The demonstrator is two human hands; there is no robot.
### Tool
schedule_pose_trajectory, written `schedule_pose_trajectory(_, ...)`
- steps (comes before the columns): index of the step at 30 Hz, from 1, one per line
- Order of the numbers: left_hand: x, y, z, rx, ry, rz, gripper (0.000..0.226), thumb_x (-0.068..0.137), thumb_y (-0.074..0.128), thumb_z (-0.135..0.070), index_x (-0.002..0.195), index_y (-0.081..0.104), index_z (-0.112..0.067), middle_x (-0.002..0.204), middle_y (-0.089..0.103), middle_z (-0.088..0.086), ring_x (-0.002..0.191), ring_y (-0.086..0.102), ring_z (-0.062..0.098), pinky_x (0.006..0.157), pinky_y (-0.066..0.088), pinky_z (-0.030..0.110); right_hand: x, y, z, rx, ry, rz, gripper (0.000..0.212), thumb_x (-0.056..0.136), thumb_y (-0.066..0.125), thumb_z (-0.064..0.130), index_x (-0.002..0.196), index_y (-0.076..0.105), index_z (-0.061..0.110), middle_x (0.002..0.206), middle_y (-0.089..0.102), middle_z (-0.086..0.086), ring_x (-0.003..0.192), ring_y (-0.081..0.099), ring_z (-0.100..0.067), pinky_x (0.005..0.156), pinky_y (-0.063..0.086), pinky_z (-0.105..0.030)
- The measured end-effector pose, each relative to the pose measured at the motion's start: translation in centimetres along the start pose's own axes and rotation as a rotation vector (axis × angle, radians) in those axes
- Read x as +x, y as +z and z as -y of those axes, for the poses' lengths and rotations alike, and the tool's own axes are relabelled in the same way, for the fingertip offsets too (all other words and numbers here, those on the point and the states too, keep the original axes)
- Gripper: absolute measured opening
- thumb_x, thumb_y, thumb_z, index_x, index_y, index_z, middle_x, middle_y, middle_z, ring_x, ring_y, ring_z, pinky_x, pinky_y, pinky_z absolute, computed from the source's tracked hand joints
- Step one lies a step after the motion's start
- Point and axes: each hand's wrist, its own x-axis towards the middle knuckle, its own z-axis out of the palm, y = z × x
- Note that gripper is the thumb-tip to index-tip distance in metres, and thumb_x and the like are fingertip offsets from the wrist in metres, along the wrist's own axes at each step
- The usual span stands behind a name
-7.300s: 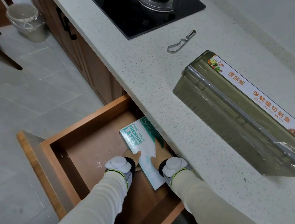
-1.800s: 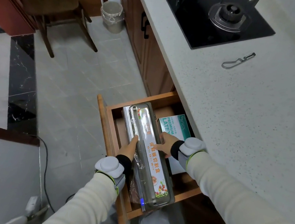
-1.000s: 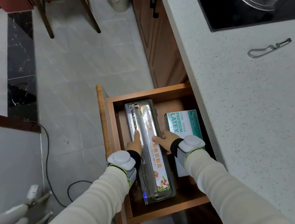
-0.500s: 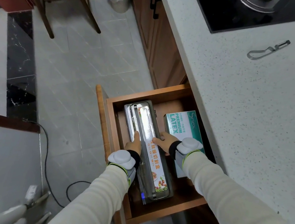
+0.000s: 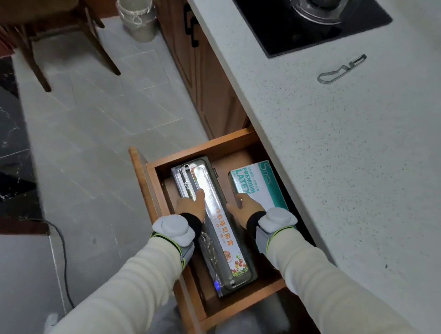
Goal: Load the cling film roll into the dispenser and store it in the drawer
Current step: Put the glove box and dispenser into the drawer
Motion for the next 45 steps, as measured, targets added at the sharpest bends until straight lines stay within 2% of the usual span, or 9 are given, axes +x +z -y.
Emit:
schedule_pose_trajectory(6, -0.1, -0.2, -0.9, 0.161, 0.11, 0.008, 0.038, 0.095, 0.047, -0.036, 0.087, 0.052, 0.001, 0.078, 0.051, 0.017, 0.088, 0.05, 0.027, 0.078, 0.039, 0.033, -2.9, 0.3, -2.2, 0.236, 0.09, -0.124, 0.057, 0.094, 0.047, 0.043, 0.14, 0.035, 0.012, 0.142, 0.045, -0.011, 0.127, 0.047, -0.028, 0.103, 0.036, -0.03)
schedule_pose_trajectory(12, -1.4, -0.9, -1.1, 0.454, 0.126, -0.085, 0.068, 0.09, 0.052, -0.04, 0.137, 0.035, 0.007, 0.139, 0.04, 0.025, 0.126, 0.043, 0.04, 0.105, 0.038, 0.044, -5.9, 0.6, -4.7, 0.248, 0.152, -0.123, 0.059, 0.092, 0.048, 0.043, 0.142, 0.034, 0.014, 0.143, 0.043, -0.009, 0.128, 0.045, -0.026, 0.103, 0.034, -0.028)
schedule_pose_trajectory(19, -2.8, -2.5, 0.7, 0.469, 0.131, -0.419, 0.078, 0.081, 0.063, -0.043, 0.135, 0.032, 0.003, 0.145, 0.026, 0.021, 0.132, 0.031, 0.037, 0.111, 0.024, 0.045, -8.5, 0.4, -6.0, 0.211, 0.136, -0.112, 0.059, 0.093, 0.046, 0.045, 0.14, 0.036, 0.012, 0.143, 0.043, -0.01, 0.129, 0.045, -0.027, 0.103, 0.035, -0.029)
schedule_pose_trajectory(22, -1.4, -3.1, 1.7, 0.497, 0.09, -0.287, 0.085, 0.086, 0.054, -0.048, 0.143, 0.015, 0.001, 0.144, 0.031, 0.022, 0.127, 0.038, 0.038, 0.111, 0.029, 0.043, -9.2, 0.6, -6.3, 0.197, 0.139, -0.106, 0.058, 0.093, 0.046, 0.045, 0.139, 0.036, 0.012, 0.143, 0.044, -0.01, 0.128, 0.045, -0.027, 0.103, 0.035, -0.029)
schedule_pose_trajectory(27, 0.0, -3.6, 2.3, 0.363, 0.107, -0.226, 0.087, 0.075, 0.062, -0.046, 0.14, 0.028, 0.001, 0.135, 0.048, 0.018, 0.116, 0.054, 0.035, 0.102, 0.044, 0.043, -9.7, 1.1, -6.2, 0.198, 0.143, -0.104, 0.056, 0.094, 0.044, 0.043, 0.14, 0.035, 0.013, 0.143, 0.044, -0.01, 0.128, 0.045, -0.027, 0.103, 0.035, -0.029)
schedule_pose_trajectory(33, -0.4, -2.5, 0.6, 0.483, 0.083, -0.12, 0.09, 0.088, 0.046, -0.05, 0.145, 0.008, 0.007, 0.15, 0.024, 0.022, 0.134, 0.032, 0.038, 0.115, 0.023, 0.041, -10.1, 1.1, -5.2, 0.231, 0.19, -0.148, 0.045, 0.096, 0.044, 0.034, 0.133, 0.044, 0.008, 0.133, 0.053, -0.013, 0.119, 0.053, -0.03, 0.099, 0.042, -0.033)
schedule_pose_trajectory(40, -1.2, -0.5, -1.3, 0.679, 0.227, -0.01, 0.072, 0.093, 0.042, -0.045, 0.144, 0.025, 0.004, 0.15, 0.028, 0.023, 0.137, 0.032, 0.037, 0.115, 0.024, 0.04, -11.2, 0.6, -5.1, 0.306, 0.276, -0.231, 0.044, 0.094, 0.045, 0.033, 0.131, 0.047, 0.01, 0.129, 0.056, -0.01, 0.116, 0.055, -0.028, 0.098, 0.045, -0.034)
schedule_pose_trajectory(42, -1.7, -0.1, -1.8, 0.689, 0.291, 0.051, 0.059, 0.096, 0.042, -0.035, 0.14, 0.034, 0.004, 0.145, 0.037, 0.024, 0.134, 0.036, 0.037, 0.112, 0.029, 0.04, -11.5, 0.5, -5.5, 0.345, 0.298, -0.251, 0.036, 0.094, 0.046, 0.03, 0.123, 0.054, 0.01, 0.123, 0.058, -0.007, 0.113, 0.055, -0.026, 0.096, 0.045, -0.032)
schedule_pose_trajectory(45, -1.9, 0.4, -2.5, 0.813, 0.347, 0.059, 0.057, 0.097, 0.036, -0.038, 0.139, 0.038, 0.002, 0.144, 0.04, 0.023, 0.134, 0.037, 0.037, 0.114, 0.026, 0.041, -11.9, 0.7, -5.9, 0.417, 0.332, -0.25, 0.028, 0.093, 0.045, 0.024, 0.068, 0.053, 0.015, 0.074, 0.053, -0.004, 0.074, 0.049, -0.022, 0.066, 0.039, -0.026)
